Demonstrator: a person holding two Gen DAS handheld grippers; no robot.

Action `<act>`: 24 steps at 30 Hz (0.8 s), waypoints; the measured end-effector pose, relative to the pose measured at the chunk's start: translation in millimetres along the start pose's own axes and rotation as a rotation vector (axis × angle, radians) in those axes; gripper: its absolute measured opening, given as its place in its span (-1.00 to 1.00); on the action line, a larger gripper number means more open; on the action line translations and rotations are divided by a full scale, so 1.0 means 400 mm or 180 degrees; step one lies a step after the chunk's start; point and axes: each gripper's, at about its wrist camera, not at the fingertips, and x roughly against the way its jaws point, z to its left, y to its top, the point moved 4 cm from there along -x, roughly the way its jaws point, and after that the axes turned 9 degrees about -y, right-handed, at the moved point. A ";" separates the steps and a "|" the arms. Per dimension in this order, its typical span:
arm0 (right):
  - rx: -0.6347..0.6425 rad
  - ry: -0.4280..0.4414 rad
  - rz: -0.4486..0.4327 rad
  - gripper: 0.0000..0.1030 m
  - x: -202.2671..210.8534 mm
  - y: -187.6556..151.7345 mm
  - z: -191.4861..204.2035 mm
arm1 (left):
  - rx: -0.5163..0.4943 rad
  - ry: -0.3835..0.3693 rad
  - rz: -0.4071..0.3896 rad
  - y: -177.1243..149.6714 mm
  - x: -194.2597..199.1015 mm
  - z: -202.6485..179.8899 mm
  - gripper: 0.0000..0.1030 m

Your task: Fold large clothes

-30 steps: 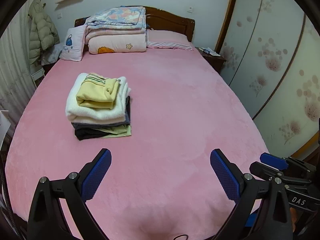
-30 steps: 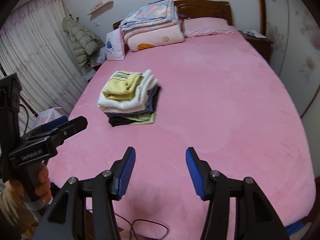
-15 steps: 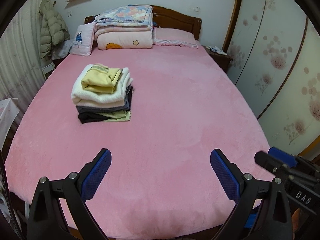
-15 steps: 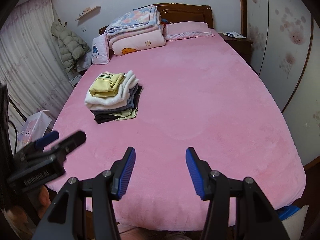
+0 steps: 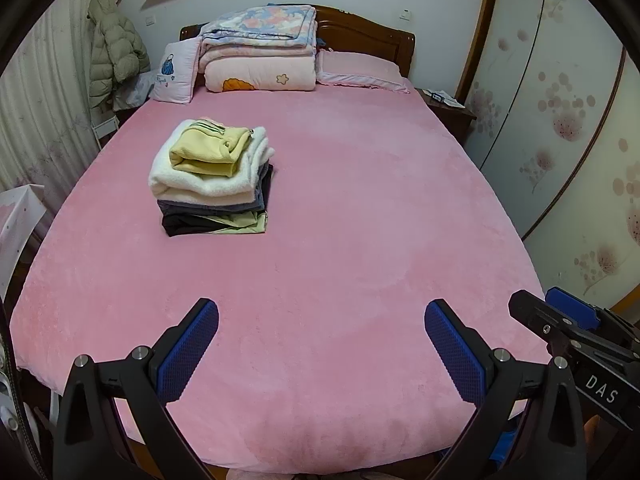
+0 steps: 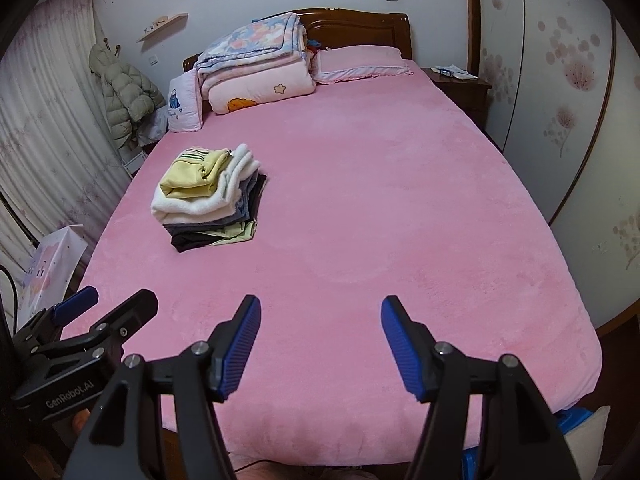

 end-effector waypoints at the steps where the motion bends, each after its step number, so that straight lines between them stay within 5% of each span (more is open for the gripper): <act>1: 0.0004 -0.0016 -0.0004 0.23 0.000 0.001 -0.001 | -0.0002 -0.0008 0.0008 0.001 -0.004 -0.002 0.99; 11: 0.0009 -0.0170 -0.0007 0.49 -0.002 0.006 -0.017 | -0.0070 -0.0057 0.0033 0.012 -0.025 -0.019 0.99; 24: -0.0001 -0.0263 0.0028 0.50 -0.005 0.000 -0.031 | -0.0185 -0.0015 0.0072 0.013 -0.042 -0.041 0.99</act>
